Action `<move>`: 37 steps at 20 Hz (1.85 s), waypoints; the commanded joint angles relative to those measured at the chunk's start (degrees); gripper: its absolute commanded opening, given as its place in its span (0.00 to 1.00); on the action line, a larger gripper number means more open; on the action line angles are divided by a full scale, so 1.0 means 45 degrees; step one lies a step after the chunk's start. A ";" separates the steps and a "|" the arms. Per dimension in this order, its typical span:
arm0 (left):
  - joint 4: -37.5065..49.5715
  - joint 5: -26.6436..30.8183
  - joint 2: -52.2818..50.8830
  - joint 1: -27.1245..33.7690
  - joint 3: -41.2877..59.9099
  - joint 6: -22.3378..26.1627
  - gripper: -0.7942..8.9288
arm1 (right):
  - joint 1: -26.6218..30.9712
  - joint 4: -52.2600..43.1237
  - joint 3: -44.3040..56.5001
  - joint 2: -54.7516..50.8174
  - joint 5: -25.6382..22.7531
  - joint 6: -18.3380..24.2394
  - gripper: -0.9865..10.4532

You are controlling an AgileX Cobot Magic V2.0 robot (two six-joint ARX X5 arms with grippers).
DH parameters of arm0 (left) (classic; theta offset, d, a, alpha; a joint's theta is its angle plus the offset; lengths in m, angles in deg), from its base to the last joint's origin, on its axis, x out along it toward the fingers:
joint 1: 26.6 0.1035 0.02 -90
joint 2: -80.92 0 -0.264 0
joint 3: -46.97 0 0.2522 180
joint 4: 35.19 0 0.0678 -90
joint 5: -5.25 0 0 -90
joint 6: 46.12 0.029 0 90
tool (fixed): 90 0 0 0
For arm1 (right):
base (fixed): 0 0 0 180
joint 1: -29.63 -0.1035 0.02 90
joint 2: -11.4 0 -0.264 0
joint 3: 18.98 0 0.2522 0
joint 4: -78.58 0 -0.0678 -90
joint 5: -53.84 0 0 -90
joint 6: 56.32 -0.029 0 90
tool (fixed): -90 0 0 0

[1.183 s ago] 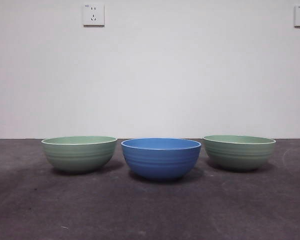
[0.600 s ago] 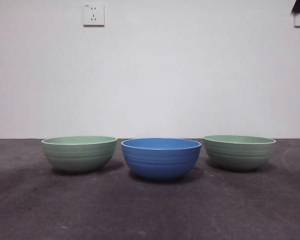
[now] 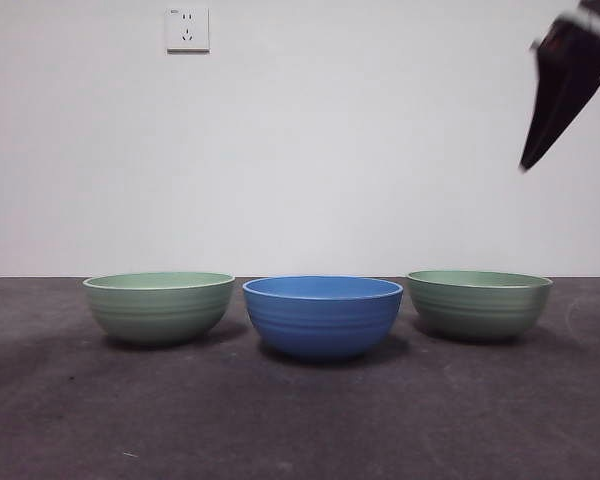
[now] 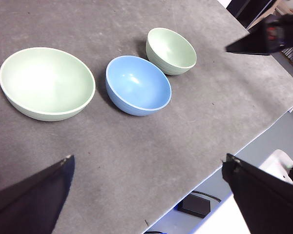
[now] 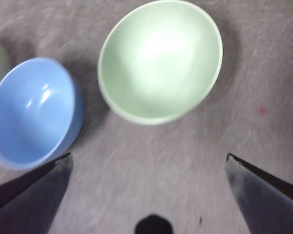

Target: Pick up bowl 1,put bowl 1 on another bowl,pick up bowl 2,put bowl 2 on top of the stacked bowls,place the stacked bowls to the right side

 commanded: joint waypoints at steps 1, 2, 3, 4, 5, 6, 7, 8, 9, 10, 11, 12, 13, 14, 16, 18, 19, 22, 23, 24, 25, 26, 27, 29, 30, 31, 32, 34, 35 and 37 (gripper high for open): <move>-0.0005 -0.0024 -0.0005 -0.0044 -0.0019 -0.0029 0.61 | -0.0019 -0.0923 -0.0039 0.0991 -0.0291 -0.0423 0.61; -0.0005 -0.0024 -0.0005 -0.0044 -0.0019 -0.0029 0.61 | -0.0019 -0.1224 -0.0039 0.1282 -0.0296 -0.0427 0.61; -0.0010 -0.0024 -0.0005 -0.0044 -0.0019 -0.0029 0.61 | -0.0019 -0.1554 -0.0039 0.1622 -0.0296 -0.0471 0.60; -0.0015 -0.0029 -0.0005 -0.0044 -0.0019 -0.0029 0.61 | -0.0019 -0.1894 -0.0039 0.1948 -0.0316 -0.0607 0.60; -0.0015 -0.0024 -0.0005 -0.0044 -0.0019 -0.0029 0.61 | -0.0019 -0.2152 -0.0039 0.2195 -0.0437 -0.0665 0.58; -0.0019 -0.0024 -0.0005 -0.0044 -0.0019 -0.0029 0.61 | -0.0019 -0.2414 -0.0039 0.2458 -0.0641 -0.0661 0.56; -0.0019 -0.0029 -0.0005 -0.0044 -0.0019 -0.0034 0.61 | -0.0019 -0.2696 -0.0039 0.2730 -0.0738 -0.0661 0.53; -0.0024 -0.0024 -0.0005 -0.0044 -0.0019 -0.0034 0.61 | -0.0019 -0.2909 -0.0039 0.2924 -0.0869 -0.0661 0.52; -0.0034 -0.0024 -0.0005 -0.0044 -0.0019 -0.0034 0.61 | -0.0019 -0.3099 -0.0039 0.3118 -0.0962 -0.0656 0.52; -0.0058 -0.0024 -0.0005 -0.0044 -0.0019 -0.0034 0.61 | -0.0019 -0.3342 -0.0039 0.3342 -0.0957 -0.0661 0.52; -0.0087 -0.0024 -0.0005 -0.0044 -0.0019 -0.0034 0.61 | -0.0019 -0.3526 -0.0039 0.3502 -0.0967 -0.0661 0.52; -0.0117 -0.0024 -0.0005 -0.0044 -0.0019 -0.0034 0.61 | -0.0019 -0.3701 -0.0044 0.3687 -0.0967 -0.0685 0.52; -0.0151 -0.0024 -0.0005 -0.0044 -0.0019 -0.0034 0.61 | -0.0019 -0.3857 -0.0049 0.3886 -0.0962 -0.0792 0.49; -0.0175 -0.0024 -0.0005 -0.0044 -0.0019 -0.0034 0.61 | -0.0019 -0.3963 -0.0049 0.4041 -0.0962 -0.0869 0.48; -0.0253 -0.0024 -0.0005 -0.0044 -0.0019 -0.0034 0.61 | -0.0019 -0.4260 -0.0049 0.4376 -0.0962 -0.0971 0.46; -0.0374 -0.0019 -0.0005 -0.0044 -0.0019 -0.0029 0.61 | -0.0019 -0.4590 -0.0053 0.4658 -0.0957 -0.1001 0.39; -0.0398 -0.0010 -0.0005 -0.0044 -0.0019 -0.0029 0.61 | -0.0019 -0.4677 -0.0053 0.4697 -0.0962 -0.1001 0.32; -0.0408 0.0005 -0.0005 -0.0044 -0.0019 -0.0029 0.61 | -0.0005 -0.4799 -0.0053 0.4741 -0.1059 -0.1001 0.19; -0.0423 0.0005 -0.0005 -0.0044 -0.0019 -0.0029 0.61 | -0.0005 -0.4755 -0.0053 0.4741 -0.1311 -0.0996 0.19; -0.0466 0.0005 -0.0005 -0.0044 -0.0019 -0.0029 0.61 | 0.0005 -0.4692 -0.0053 0.4750 -0.1438 -0.0996 0.19; -0.0525 0.0005 -0.0005 -0.0044 -0.0019 -0.0029 0.61 | 0.0005 -0.4658 -0.0053 0.4765 -0.1540 -0.0996 0.18; -0.0583 0.0005 -0.0005 -0.0044 -0.0019 -0.0024 0.61 | 0.0005 -0.4648 -0.0053 0.4789 -0.1540 -0.0991 0.13; -0.0627 0.0005 -0.0005 -0.0044 -0.0019 -0.0024 0.61 | 0.0005 -0.4648 -0.0053 0.4809 -0.1540 -0.0991 0.11; -0.0685 0.0005 -0.0005 -0.0044 -0.0019 -0.0024 0.61 | 0.0005 -0.4648 -0.0053 0.4838 -0.1588 -0.0991 0.11; -0.0680 0.0000 -0.0005 -0.0044 -0.0019 -0.0024 0.61 | 0.0005 -0.4653 -0.0053 0.4843 -0.1583 -0.0991 0.07; -0.0685 0.0000 -0.0005 -0.0044 -0.0019 -0.0024 0.61 | 0.0005 -0.4663 -0.0053 0.4843 -0.1588 -0.0991 0.07; -0.0685 -0.0005 -0.0005 -0.0044 -0.0019 -0.0024 0.61 | 0.0005 -0.4692 -0.0053 0.4843 -0.1588 -0.0991 0.07; -0.0690 -0.0034 -0.0005 -0.0044 -0.0019 -0.0024 0.61 | 0.0005 -0.4721 -0.0117 0.4823 -0.1583 -0.0996 0.07; -0.0695 -0.0073 -0.0005 -0.0044 -0.0019 -0.0024 0.61 | 0.0005 -0.4692 -0.0233 0.4760 -0.1559 -0.0996 0.07; -0.0699 -0.0078 -0.0005 -0.0044 -0.0019 -0.0024 0.61 | -0.0015 -0.4410 -0.0534 0.4187 -0.1486 -0.0996 0.07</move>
